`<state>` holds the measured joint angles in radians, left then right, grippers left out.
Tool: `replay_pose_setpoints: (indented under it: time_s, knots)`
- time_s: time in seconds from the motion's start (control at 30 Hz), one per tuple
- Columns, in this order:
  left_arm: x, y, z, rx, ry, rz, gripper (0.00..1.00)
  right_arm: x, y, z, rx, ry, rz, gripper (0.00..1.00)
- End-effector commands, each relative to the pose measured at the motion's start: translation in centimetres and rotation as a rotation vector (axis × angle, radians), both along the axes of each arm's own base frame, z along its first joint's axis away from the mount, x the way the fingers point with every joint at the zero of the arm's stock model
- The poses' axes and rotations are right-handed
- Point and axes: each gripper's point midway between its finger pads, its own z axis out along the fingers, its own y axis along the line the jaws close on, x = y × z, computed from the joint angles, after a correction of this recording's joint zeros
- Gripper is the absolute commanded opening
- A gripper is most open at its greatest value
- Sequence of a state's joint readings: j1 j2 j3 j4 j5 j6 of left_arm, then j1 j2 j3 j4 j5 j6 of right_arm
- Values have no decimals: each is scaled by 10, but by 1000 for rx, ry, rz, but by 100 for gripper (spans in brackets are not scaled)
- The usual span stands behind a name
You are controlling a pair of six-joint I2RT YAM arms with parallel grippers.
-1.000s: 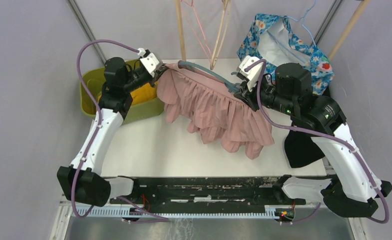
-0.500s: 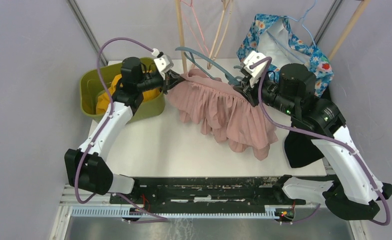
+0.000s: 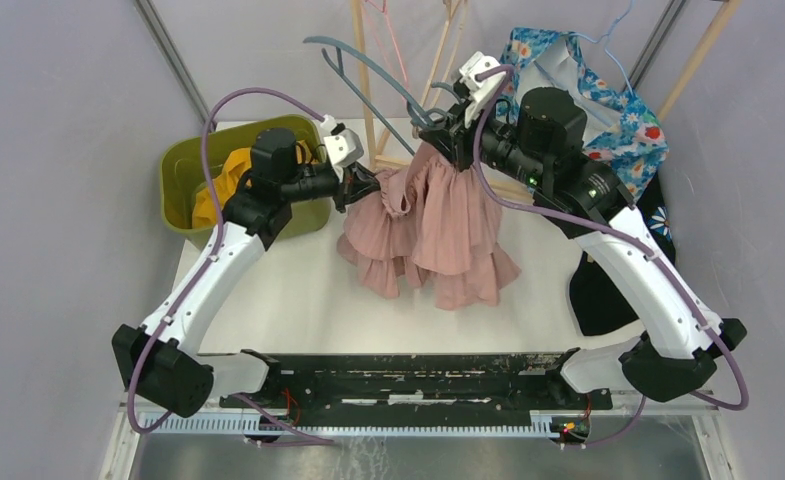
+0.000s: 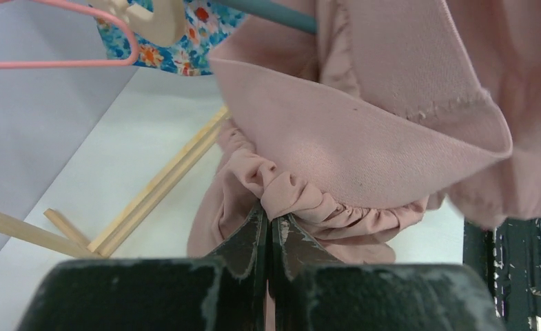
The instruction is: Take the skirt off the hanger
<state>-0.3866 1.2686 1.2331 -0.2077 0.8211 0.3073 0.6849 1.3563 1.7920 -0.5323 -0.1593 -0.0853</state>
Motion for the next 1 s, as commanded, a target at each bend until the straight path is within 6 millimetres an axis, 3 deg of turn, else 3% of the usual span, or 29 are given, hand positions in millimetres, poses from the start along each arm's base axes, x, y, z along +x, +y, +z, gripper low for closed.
replay_pose_setpoints:
  time_s: [0.0,0.23,0.6,0.87,0.97]
  knots:
    - [-11,-9,13,-43,8,-20,3,-5,7,97,303,-169,37,1]
    - [-22,-17,-8,-17,53,-27,3,-5,4,164,499,-287,27,1]
    - [-43,8,-50,98,117,42,3,-15,-17,258,726,-504,12,1]
    - [-55,21,-63,140,150,79,3,-18,-31,290,804,-609,-29,1]
    - [-62,22,-38,103,95,68,3,-22,-22,283,796,-564,28,1]
